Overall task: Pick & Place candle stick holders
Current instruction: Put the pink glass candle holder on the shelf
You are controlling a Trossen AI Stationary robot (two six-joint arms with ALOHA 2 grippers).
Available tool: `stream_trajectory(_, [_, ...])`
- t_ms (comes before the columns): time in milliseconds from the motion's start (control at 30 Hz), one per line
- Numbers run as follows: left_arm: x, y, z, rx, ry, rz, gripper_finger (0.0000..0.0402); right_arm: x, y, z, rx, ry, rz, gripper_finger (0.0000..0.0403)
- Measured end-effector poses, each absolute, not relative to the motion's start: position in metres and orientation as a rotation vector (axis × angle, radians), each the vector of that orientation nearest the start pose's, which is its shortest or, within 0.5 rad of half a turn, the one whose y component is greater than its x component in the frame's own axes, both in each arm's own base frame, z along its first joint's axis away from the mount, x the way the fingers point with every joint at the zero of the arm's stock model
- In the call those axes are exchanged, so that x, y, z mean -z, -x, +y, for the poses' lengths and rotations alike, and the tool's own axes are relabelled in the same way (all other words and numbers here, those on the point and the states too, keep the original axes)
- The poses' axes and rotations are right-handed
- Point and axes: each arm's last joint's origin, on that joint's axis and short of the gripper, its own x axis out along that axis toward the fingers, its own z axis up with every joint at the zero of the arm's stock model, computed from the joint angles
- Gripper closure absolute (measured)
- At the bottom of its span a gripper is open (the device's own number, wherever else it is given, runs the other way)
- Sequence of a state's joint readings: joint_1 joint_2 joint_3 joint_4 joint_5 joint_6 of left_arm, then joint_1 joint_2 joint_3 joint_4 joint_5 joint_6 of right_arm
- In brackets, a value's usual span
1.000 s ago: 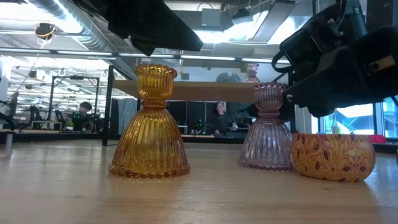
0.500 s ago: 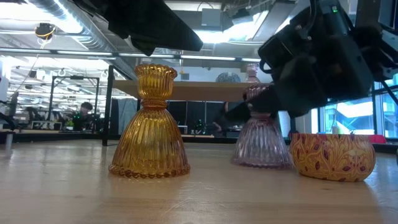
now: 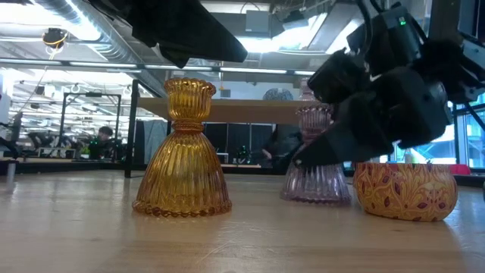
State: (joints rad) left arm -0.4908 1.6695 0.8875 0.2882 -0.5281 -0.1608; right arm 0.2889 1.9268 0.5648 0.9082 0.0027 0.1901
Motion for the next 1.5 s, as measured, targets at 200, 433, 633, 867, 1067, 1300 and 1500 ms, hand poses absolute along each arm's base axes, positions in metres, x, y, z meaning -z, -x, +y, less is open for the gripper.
stream_trajectory(200, [-0.192,-0.31,-0.149,-0.071,-0.083,0.426,0.04,-0.08,-0.299,0.087,-0.256,-0.152,0.439,0.0123])
stream_trajectory(433, [-0.192,-0.31,-0.149,-0.071,-0.083,0.426,0.04,-0.081,-0.299,0.087,-0.263,-0.142,0.432,0.0123])
stream_trajectory(633, [-0.192,-0.31,-0.149,-0.07,-0.083,0.426,0.04,-0.081,-0.299,0.087,-0.261,-0.15,0.434,0.0124])
stream_trajectory(867, [-0.192,-0.31,-0.149,-0.07,-0.083,0.426,0.04,-0.081,-0.299,0.087,-0.261,-0.148,0.432,0.0175])
stream_trajectory(1067, [-0.192,-0.31,-0.149,-0.07,-0.083,0.426,0.04,-0.086,-0.301,0.087,-0.265,-0.144,0.394,0.024])
stream_trajectory(1300, [-0.192,-0.31,-0.149,-0.067,-0.082,0.427,0.04,-0.087,-0.302,0.087,-0.267,-0.142,0.378,0.0278])
stream_trajectory(1500, [-0.192,-0.31,-0.149,-0.067,-0.083,0.428,0.04,-0.088,-0.301,0.087,-0.267,-0.143,0.377,0.0273])
